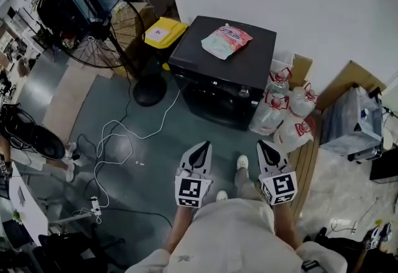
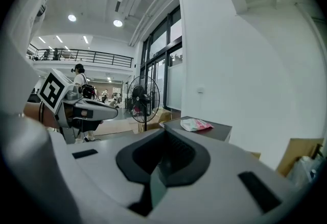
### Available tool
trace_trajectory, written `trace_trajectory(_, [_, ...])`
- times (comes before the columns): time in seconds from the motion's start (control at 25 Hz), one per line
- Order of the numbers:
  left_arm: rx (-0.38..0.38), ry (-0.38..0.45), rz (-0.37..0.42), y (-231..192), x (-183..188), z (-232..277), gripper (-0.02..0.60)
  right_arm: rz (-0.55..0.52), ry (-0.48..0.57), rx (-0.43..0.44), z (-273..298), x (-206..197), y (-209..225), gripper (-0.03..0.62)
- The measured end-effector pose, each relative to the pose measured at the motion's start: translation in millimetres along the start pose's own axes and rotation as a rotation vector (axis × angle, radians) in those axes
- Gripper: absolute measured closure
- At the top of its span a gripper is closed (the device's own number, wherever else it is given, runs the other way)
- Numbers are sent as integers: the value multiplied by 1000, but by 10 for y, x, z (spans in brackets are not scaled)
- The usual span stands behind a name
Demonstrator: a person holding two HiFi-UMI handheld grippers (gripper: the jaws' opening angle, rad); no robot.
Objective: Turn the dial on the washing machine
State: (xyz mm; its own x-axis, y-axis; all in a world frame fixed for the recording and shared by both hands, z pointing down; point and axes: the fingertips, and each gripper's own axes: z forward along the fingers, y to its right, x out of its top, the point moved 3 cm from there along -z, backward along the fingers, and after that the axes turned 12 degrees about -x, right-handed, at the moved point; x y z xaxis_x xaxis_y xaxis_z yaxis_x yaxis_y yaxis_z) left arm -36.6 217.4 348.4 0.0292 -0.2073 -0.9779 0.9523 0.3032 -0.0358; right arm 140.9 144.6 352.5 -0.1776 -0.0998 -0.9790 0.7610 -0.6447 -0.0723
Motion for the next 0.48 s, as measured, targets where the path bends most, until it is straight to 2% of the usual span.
trace_trajectory(0.48, [94,-38,-24,-510,124,856,569,1,-25,116,1123,70,472,586])
